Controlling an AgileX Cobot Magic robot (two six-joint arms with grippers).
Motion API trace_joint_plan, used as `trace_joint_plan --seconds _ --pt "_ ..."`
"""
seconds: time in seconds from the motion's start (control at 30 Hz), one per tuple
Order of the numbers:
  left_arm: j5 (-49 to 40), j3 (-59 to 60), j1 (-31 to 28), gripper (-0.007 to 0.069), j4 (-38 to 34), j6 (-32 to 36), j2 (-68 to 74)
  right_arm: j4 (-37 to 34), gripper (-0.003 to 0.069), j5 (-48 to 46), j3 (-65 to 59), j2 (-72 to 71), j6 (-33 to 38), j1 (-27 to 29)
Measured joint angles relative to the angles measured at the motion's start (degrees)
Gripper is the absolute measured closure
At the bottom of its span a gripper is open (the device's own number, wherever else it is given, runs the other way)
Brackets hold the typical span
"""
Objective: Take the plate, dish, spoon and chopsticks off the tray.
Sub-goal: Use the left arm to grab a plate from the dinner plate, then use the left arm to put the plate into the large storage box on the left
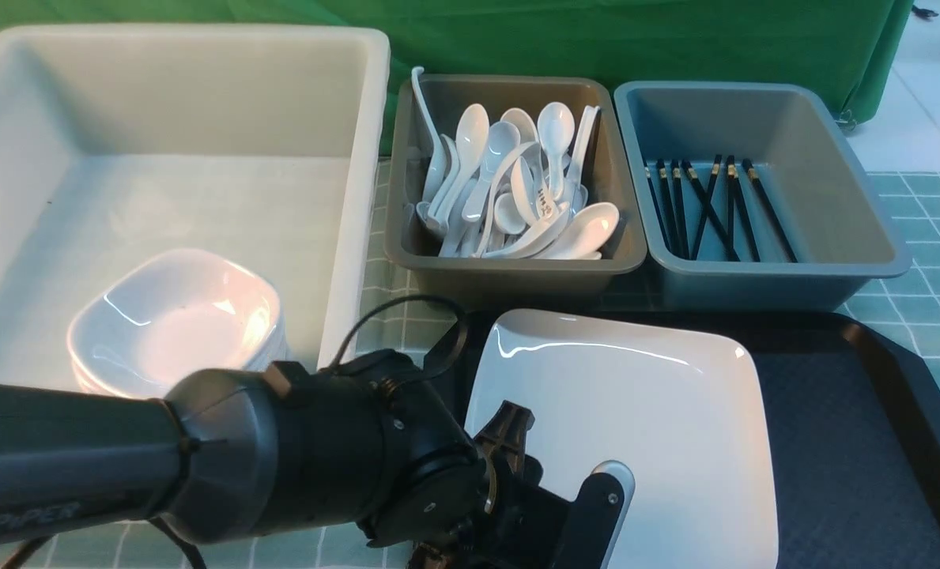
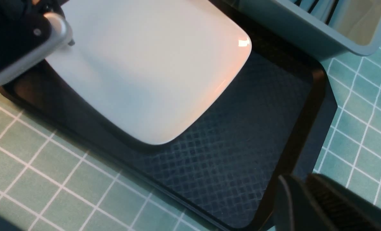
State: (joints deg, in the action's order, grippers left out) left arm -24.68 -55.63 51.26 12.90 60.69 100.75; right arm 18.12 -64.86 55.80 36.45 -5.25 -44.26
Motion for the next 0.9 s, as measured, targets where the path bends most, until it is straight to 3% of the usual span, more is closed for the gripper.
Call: trace_joint_plan --seconds 0.2,0.43,0.67,0.9 --pt "0.36 0.0 0.05 0.0266 1.76 -0.49 0.54 0.0 0.0569 0.0 0.0 0.0 0.05 0.0" --pt "0.65 0.0 0.06 0.0471 8.46 -8.83 0.59 -0.06 0.0569 0.0 0.0 0.0 0.1 0.0" --pt "0.54 -0.06 1.64 0.0485 9.78 -13.4 -0.47 -0.06 0.0569 0.0 0.0 0.0 0.1 0.05" --pt "-2.57 -0.06 10.22 0.0584 8.35 -22.3 -8.81 -0.06 0.0569 0.0 0.0 0.0 0.1 0.05"
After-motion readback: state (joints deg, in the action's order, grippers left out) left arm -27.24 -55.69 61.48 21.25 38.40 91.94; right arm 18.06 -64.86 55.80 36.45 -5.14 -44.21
